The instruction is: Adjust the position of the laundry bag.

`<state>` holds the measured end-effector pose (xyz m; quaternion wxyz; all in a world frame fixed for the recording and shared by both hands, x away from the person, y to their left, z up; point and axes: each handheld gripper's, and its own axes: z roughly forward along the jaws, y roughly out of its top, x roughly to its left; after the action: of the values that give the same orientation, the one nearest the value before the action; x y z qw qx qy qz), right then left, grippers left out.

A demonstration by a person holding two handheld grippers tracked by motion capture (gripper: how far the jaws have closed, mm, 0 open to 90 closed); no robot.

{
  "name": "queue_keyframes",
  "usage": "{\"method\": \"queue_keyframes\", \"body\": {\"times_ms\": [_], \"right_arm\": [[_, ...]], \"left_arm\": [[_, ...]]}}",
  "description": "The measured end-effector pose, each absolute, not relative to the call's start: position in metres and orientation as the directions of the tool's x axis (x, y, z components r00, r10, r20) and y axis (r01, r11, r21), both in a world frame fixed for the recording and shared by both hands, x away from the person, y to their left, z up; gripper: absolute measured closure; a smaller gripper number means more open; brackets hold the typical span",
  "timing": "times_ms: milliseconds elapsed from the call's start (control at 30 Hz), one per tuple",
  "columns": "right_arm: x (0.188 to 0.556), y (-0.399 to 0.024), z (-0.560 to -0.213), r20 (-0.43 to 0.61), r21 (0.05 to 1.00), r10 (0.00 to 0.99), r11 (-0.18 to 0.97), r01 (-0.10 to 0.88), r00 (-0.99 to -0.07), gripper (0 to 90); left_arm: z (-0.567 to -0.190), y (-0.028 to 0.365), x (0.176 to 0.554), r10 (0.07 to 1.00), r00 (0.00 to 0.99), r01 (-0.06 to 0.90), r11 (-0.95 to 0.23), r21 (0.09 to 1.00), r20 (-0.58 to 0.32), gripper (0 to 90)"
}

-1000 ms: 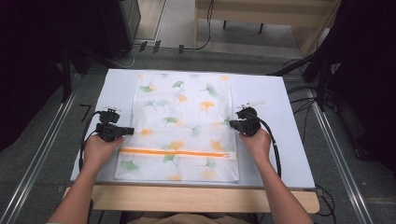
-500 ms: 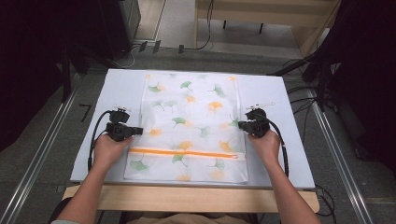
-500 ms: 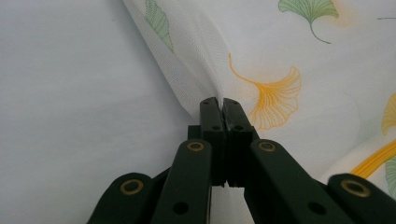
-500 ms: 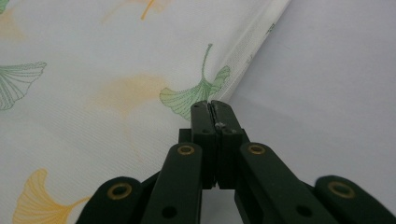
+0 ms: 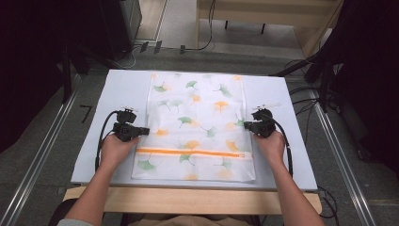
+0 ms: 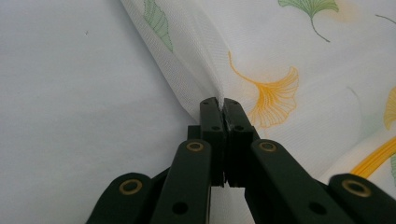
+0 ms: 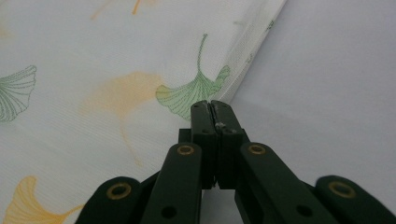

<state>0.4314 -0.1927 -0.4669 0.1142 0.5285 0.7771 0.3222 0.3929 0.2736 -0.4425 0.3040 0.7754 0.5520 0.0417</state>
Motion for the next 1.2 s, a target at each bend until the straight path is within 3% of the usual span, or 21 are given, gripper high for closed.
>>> {"method": "queue_keyframes", "body": {"times_ms": [833,900,1000,1067,1133,1200], "right_arm": [[0.428,-0.197,-0.469,0.175,0.610,0.891,0.236,0.757,-0.419,89.7],[0.428,-0.198,-0.469,0.178,0.612,0.890,0.233,0.756,-0.419,87.4],[0.428,-0.202,-0.469,0.206,0.613,0.885,0.216,0.760,-0.418,69.1],[0.427,-0.204,-0.467,0.194,0.610,0.890,0.220,0.761,-0.413,61.9],[0.423,-0.208,-0.464,0.203,0.614,0.889,0.212,0.760,-0.412,57.6],[0.422,-0.210,-0.463,0.205,0.620,0.888,0.207,0.757,-0.411,57.4]], "left_arm": [[-0.444,0.276,0.391,0.869,0.414,0.827,-0.236,0.510,-0.270,88.0],[-0.444,0.276,0.390,0.871,0.418,0.824,-0.242,0.513,-0.259,81.8],[-0.441,0.278,0.390,0.858,0.426,0.815,-0.225,0.534,-0.288,65.0],[-0.438,0.280,0.388,0.857,0.434,0.803,-0.229,0.550,-0.278,57.0],[-0.435,0.282,0.388,0.850,0.440,0.798,-0.222,0.561,-0.290,48.2],[-0.433,0.281,0.386,0.846,0.447,0.790,-0.222,0.571,-0.290,46.8]]}}
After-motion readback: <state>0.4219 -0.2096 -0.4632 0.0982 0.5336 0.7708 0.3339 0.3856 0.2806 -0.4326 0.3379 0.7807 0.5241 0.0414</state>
